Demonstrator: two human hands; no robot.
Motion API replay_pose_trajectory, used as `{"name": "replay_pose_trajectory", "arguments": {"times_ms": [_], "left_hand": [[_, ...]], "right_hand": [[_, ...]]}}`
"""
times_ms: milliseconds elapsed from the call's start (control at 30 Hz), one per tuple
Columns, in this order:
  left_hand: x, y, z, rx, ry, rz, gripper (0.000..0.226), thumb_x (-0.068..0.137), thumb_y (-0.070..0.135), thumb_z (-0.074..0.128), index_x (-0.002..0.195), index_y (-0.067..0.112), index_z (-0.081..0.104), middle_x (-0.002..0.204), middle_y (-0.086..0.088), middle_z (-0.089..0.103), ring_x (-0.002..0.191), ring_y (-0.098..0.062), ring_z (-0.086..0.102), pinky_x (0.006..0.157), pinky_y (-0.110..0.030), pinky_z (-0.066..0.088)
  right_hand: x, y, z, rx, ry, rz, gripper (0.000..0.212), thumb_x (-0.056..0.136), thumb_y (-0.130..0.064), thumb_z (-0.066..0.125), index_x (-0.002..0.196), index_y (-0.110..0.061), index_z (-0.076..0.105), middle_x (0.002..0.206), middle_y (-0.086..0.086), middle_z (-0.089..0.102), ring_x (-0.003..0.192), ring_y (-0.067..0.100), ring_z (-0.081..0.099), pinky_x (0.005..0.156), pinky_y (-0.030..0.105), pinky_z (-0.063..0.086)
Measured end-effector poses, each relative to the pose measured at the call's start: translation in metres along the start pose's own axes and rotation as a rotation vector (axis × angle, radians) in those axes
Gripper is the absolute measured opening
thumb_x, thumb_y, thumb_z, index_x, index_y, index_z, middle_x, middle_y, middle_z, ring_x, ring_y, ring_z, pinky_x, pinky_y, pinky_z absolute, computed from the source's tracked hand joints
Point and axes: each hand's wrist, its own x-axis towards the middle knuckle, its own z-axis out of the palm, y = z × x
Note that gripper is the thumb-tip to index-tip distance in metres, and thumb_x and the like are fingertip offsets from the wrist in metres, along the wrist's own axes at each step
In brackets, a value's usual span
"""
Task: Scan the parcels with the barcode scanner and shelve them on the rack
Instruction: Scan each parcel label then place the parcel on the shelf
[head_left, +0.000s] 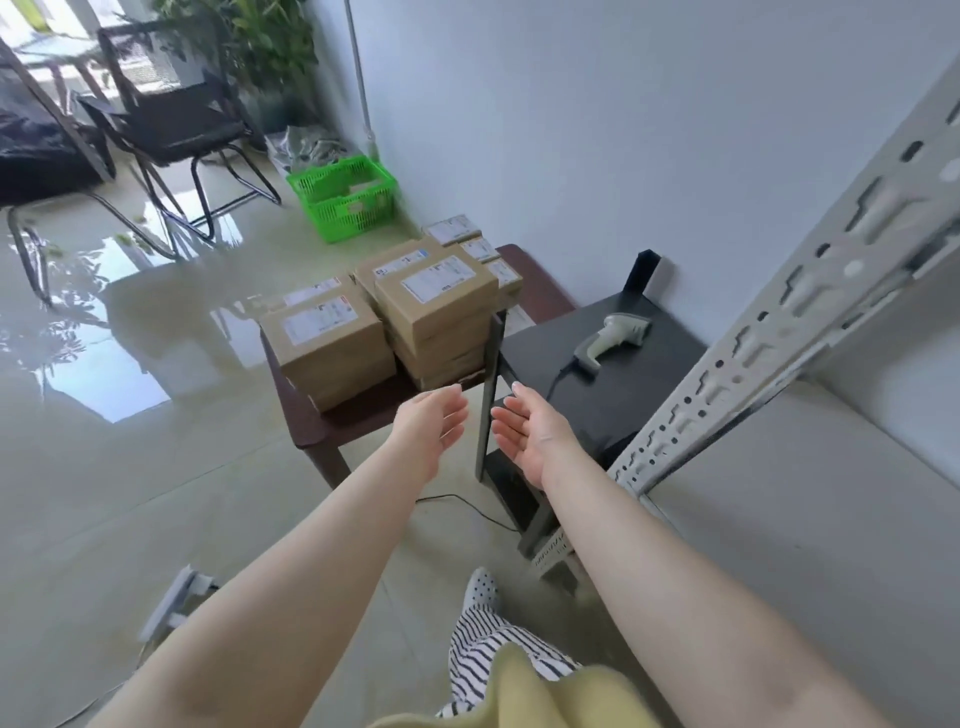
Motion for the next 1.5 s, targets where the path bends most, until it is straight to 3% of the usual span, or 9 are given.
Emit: {"name": "replay_pose_trajectory", "arguments": {"times_ms": [233,500,667,767,900,1033,1200,1400,1500], "left_hand": [[0.088,0.068,0.012,0.142,0.030,0.087,0.012,0.095,0.023,0.070,0.104,0.016,0.067,0.100,-0.003,0.069,0.091,-0.015,0.065,0.081,-0.028,0.054],[0.172,0.139,0.007,0.383,0.144,0.200,0.037,0.090,0.029,0.075,0.121,0.013,0.064,0.102,0.001,0.066,0.100,-0.017,0.061,0.097,-0.036,0.053],[0.214,0.168,0.011,0.625,0.155,0.286,0.054,0.090,0.032,0.075,0.136,0.013,0.053,0.132,-0.005,0.058,0.111,-0.017,0.054,0.070,-0.022,0.041],[0.243,0.178,0.009,0.811,0.151,0.346,0.062,0.089,0.034,0.075,0.142,0.014,0.048,0.141,-0.005,0.049,0.117,-0.014,0.049,0.089,-0.029,0.043],[0.284,0.190,0.004,1.026,0.076,0.303,0.069,0.087,0.043,0.075,0.145,0.019,0.045,0.143,-0.004,0.049,0.127,-0.023,0.050,0.106,-0.043,0.044],[0.307,0.194,-0.005,1.225,0.020,0.300,0.069,0.088,0.053,0.069,0.145,0.023,0.046,0.141,0.003,0.056,0.129,-0.023,0.053,0.113,-0.049,0.034],[0.328,0.195,-0.020,1.272,-0.133,0.288,0.051,0.083,0.054,0.074,0.120,0.024,0.055,0.114,0.005,0.064,0.103,-0.017,0.061,0.089,-0.042,0.055],[0.333,0.204,-0.029,1.217,-0.184,0.323,0.051,0.078,0.056,0.078,0.111,0.026,0.054,0.110,0.008,0.060,0.094,-0.010,0.058,0.065,-0.023,0.044],[0.330,0.219,-0.026,1.058,-0.247,0.270,0.049,0.077,0.050,0.082,0.107,0.025,0.053,0.106,0.009,0.059,0.093,-0.009,0.059,0.067,-0.022,0.046]], "right_hand": [[0.097,-0.056,0.053,0.003,0.015,0.048,0.030,0.091,-0.041,0.069,0.100,-0.013,0.063,0.094,0.005,0.070,0.081,0.017,0.065,0.076,0.027,0.057],[0.157,-0.102,0.103,-0.126,-0.010,0.085,0.041,0.089,-0.047,0.070,0.112,-0.014,0.060,0.108,0.008,0.067,0.104,0.021,0.066,0.088,0.032,0.057],[0.192,-0.103,0.125,-0.175,-0.020,0.167,0.077,0.084,-0.052,0.074,0.144,-0.013,0.046,0.134,0.013,0.057,0.120,0.026,0.058,0.097,0.037,0.053],[0.209,-0.099,0.133,-0.171,-0.030,0.197,0.083,0.084,-0.050,0.075,0.150,-0.016,0.039,0.148,0.012,0.048,0.132,0.029,0.050,0.107,0.042,0.047],[0.231,-0.090,0.145,-0.208,0.017,0.255,0.089,0.082,-0.058,0.073,0.152,-0.018,0.035,0.153,0.007,0.041,0.136,0.029,0.043,0.106,0.042,0.041],[0.253,-0.075,0.157,-0.154,0.043,0.310,0.107,0.072,-0.066,0.077,0.155,-0.022,0.026,0.156,0.010,0.034,0.141,0.032,0.035,0.104,0.047,0.044],[0.271,-0.063,0.173,0.008,0.033,0.259,0.113,0.059,-0.062,0.086,0.151,-0.033,0.025,0.142,0.003,0.051,0.132,0.028,0.045,0.106,0.053,0.043],[0.264,-0.058,0.187,0.147,0.103,0.176,0.103,0.060,-0.054,0.083,0.147,-0.032,0.033,0.124,0.007,0.067,0.114,0.029,0.064,0.096,0.049,0.055],[0.252,-0.074,0.192,0.095,0.138,0.122,0.101,0.060,-0.056,0.082,0.146,-0.032,0.035,0.123,0.005,0.067,0.112,0.029,0.063,0.094,0.048,0.055]]}}
